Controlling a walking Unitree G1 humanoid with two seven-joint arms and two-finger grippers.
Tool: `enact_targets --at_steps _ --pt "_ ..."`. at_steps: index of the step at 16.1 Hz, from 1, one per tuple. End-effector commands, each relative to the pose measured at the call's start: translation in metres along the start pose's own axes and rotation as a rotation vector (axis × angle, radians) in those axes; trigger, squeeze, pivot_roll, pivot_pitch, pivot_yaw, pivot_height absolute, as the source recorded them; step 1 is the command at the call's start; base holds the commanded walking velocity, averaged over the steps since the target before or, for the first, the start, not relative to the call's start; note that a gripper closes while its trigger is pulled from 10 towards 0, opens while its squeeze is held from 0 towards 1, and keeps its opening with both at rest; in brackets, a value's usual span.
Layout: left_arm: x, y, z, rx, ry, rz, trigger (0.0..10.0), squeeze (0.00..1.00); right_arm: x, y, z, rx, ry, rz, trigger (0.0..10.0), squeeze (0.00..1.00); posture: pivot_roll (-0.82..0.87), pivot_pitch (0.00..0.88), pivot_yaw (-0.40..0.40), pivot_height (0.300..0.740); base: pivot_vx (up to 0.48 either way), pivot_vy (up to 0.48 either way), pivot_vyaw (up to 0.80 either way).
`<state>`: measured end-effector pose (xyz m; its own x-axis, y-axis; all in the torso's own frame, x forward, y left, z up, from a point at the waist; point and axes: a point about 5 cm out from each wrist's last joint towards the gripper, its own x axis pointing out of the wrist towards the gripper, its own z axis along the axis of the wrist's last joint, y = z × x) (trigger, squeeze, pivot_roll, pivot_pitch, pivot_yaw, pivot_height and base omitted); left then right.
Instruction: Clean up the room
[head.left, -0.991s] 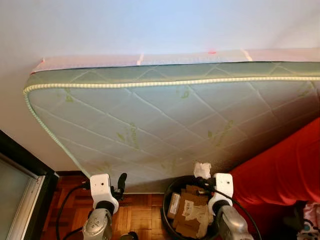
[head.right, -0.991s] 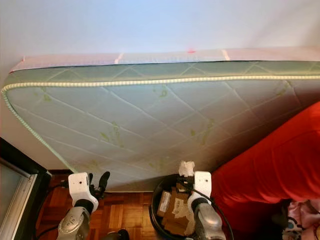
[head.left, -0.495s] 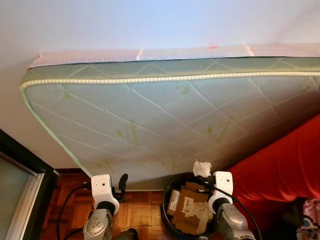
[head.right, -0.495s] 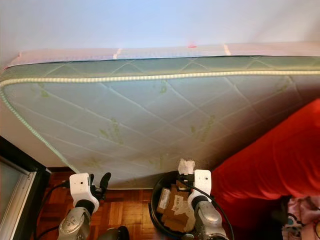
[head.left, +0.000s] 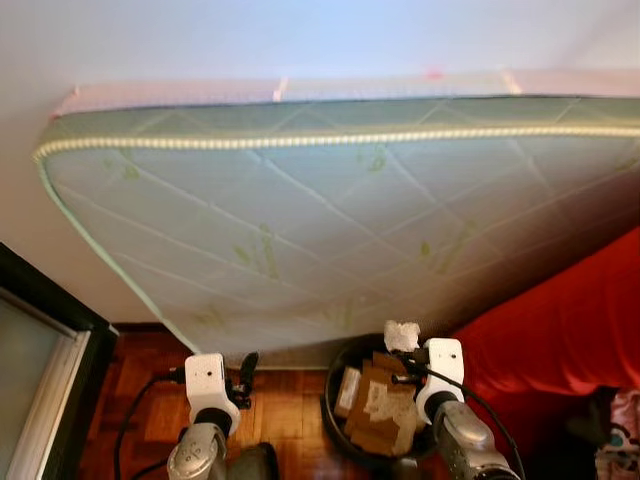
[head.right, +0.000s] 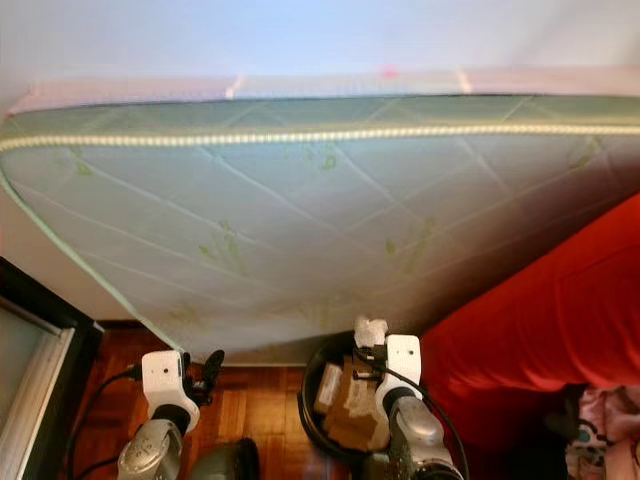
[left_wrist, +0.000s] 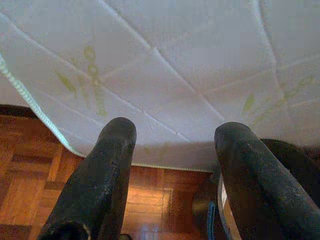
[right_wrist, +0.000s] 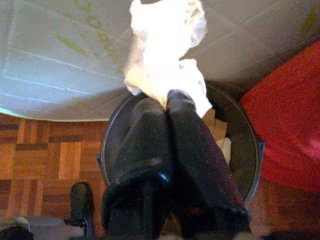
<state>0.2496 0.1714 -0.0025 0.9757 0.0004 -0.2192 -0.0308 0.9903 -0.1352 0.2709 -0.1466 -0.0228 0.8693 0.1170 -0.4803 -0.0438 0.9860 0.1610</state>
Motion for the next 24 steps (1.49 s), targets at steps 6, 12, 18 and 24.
enact_targets --at_steps 6,12,18,24 --pt "-0.009 0.003 -0.011 -0.001 0.036 0.012 10.0 0.0 0.003 0.002 -0.002 -0.045 0.08 0.007 10.0 0.0 0.08 0.257 -0.008 0.658 0.0 0.0 0.0" --pt "-0.013 0.005 -0.009 -0.001 0.014 0.017 10.0 0.0 0.017 0.012 0.029 -0.07 0.084 0.044 10.0 0.0 0.13 0.299 -0.013 0.658 0.0 0.0 0.0" --pt "-0.018 0.003 0.007 -0.004 -0.065 0.026 10.0 0.0 0.025 0.029 0.044 -0.143 0.102 0.096 10.0 0.0 0.2 0.37 -0.022 0.658 0.0 0.0 0.0" --pt "-0.021 -0.006 0.03 -0.011 -0.139 0.019 10.0 0.0 0.023 0.034 0.032 -0.281 0.203 0.141 10.0 0.0 0.24 0.428 -0.032 0.658 0.0 0.0 0.0"
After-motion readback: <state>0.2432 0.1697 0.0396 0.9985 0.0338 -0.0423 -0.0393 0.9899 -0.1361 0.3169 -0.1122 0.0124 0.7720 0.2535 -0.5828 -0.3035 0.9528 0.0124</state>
